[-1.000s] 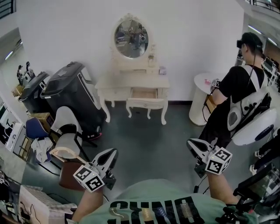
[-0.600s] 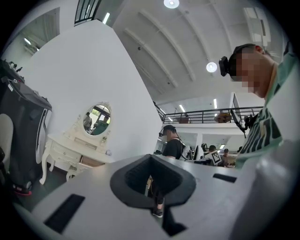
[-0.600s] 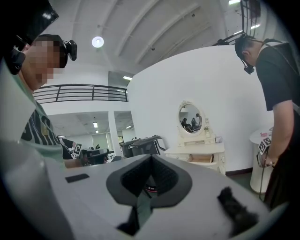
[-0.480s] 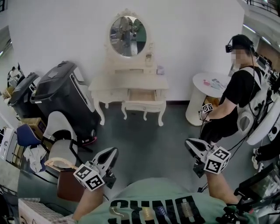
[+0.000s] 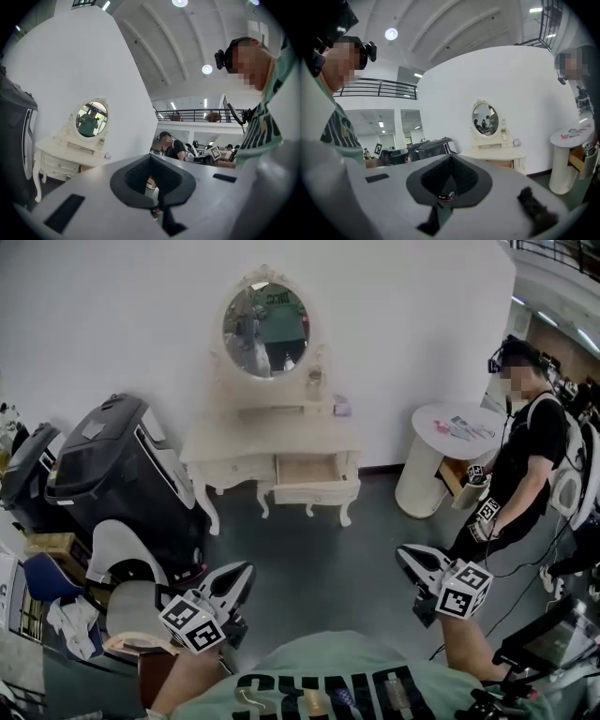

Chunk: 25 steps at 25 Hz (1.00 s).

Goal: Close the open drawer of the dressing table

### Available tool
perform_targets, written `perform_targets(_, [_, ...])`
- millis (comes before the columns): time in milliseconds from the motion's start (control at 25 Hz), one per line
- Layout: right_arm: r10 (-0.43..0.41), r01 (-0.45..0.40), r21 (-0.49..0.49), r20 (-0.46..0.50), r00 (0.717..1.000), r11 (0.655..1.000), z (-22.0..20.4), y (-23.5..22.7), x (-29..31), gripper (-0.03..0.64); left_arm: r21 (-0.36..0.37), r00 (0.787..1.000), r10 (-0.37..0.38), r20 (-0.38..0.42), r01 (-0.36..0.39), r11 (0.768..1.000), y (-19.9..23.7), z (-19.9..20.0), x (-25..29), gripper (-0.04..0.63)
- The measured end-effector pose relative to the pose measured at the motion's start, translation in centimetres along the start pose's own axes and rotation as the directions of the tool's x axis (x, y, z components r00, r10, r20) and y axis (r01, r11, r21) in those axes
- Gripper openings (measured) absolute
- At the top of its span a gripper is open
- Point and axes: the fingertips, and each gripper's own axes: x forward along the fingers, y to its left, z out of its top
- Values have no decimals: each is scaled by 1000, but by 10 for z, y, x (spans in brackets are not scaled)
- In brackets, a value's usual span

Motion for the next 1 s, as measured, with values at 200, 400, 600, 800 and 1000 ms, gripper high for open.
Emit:
perform_targets(200, [-28, 28, 3, -26, 999, 1000, 1, -18, 32, 11, -24, 1000, -29, -9, 28, 999, 38, 4, 22, -3])
perform_targets(400, [-29, 30, 11, -26, 999, 999, 14, -65, 50, 11, -33, 1000, -19, -20, 18, 999, 60, 0, 64, -3])
perform_targets(600, [65, -65, 5, -39, 997, 998, 25, -132, 73, 11, -8, 998, 55, -11, -55, 998, 68, -2, 121, -3])
perform_targets(800, [186, -189, -36, -72, 980, 981, 47, -203, 98, 11, -13, 987, 160, 24, -160, 987, 67, -6, 185, -3])
perform_targets(1000, [272, -280, -79, -95, 958, 957, 69, -263, 112, 11, -38, 975, 215, 59, -213, 976, 63, -10, 253, -3])
